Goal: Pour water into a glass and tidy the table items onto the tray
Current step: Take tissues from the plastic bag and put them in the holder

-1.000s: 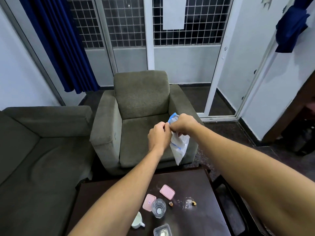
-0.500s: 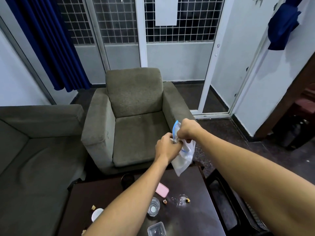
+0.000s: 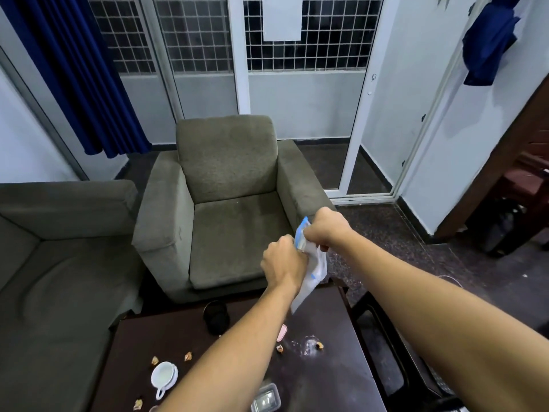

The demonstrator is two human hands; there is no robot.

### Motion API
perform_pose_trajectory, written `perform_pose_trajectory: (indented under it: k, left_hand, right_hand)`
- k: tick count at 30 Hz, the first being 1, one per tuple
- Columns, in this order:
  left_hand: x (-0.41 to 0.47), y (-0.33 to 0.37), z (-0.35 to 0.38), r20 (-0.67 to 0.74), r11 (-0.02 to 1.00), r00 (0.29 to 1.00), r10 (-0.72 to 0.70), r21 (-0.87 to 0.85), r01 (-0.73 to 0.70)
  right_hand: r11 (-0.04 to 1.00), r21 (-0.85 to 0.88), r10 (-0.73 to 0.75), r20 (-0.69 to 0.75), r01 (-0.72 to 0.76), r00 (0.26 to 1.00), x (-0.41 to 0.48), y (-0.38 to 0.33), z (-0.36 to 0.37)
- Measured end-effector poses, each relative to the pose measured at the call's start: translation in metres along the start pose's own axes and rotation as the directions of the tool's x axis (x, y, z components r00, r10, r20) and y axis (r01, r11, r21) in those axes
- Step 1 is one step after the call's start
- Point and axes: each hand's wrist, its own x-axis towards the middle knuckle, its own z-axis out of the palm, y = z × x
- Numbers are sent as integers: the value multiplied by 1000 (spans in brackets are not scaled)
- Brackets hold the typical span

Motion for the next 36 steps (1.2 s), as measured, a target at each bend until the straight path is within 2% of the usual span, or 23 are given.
perform_pose_trajectory:
  k: [4,10,16,24,28,31,33,36]
  left_hand:
    - [-1,-1,6,45,998,999,4,67,-7]
    - [0,-13,22,98,992,987,-125,36,122]
    - [4,-24,51,149,994,983,-106,33,102]
    - [6,-38,144,161,963,981,108,229,-143]
    - [14,-36,192,275,851,942,194,429,-301]
    - [17,-39,227,429,709,879,209,552,-438]
    - [18,-56,260,470,636,847,248,580,-509]
    - [16,-78,298,466,595,824,323,577,-559]
  right_hand:
    - [994,111,7,-23,-5,1000,1,-2,-16]
    - [989,150,-7,19,4,1000,-8,-6,-57]
    - [959,282,-5,-60,22,998,3,8,-93]
    - [936,346,-12,-137,59,991,62,49,-36]
    - [918,391,1,-175,69,985,96,88,-6]
    - [883,463,22,-198,73,980,117,121,13]
    - [856,509,15,-194,88,981,129,141,25]
    - [807,583,-6,-150,93,989,141,170,45]
